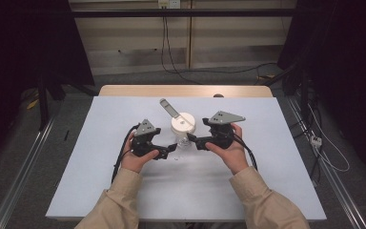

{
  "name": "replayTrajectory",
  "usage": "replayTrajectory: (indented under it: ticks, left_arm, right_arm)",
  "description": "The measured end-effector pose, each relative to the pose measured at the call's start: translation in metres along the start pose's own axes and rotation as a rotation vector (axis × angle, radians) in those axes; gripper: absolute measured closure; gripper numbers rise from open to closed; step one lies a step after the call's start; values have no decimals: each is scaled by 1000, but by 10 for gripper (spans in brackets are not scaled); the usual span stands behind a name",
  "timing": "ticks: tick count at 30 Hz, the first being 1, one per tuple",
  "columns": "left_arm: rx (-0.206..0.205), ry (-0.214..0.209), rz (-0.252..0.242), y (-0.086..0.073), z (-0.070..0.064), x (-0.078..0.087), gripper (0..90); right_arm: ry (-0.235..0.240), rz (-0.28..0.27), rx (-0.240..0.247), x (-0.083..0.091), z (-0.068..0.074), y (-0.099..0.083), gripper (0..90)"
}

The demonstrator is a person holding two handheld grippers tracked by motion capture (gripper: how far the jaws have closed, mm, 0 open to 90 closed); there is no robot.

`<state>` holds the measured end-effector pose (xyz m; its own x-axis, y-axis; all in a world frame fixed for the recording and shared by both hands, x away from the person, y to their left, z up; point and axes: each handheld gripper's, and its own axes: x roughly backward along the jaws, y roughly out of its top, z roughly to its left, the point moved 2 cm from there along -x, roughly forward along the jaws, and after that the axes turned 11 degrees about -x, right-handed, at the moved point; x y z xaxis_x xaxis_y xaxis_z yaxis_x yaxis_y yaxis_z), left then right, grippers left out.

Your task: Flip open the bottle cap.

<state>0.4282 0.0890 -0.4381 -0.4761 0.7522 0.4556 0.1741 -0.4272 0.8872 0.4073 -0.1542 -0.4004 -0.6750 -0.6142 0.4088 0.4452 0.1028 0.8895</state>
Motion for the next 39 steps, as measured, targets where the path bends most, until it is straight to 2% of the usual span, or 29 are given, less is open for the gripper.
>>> replayTrajectory:
  ticks: [8, 22, 33, 34, 39]
  left_arm:
    - [5, -4, 2, -9, 1, 17, 76]
    - [3, -7, 21, -21, 4, 40, 83]
    - [7, 6, 40, -32, 8, 55, 83]
    - [-2, 9, 46, -33, 9, 58, 83]
    - [-1, 14, 64, -41, 11, 66, 83]
  right_arm:
    - [-31, 25, -13, 16, -10, -25, 137]
    - [-62, 57, -34, 35, -22, -52, 101]
    - [-91, 58, -46, 56, -29, -71, 101]
    - [-93, 58, -46, 58, -30, -72, 102]
    - [-102, 43, -61, 70, -33, -80, 106]
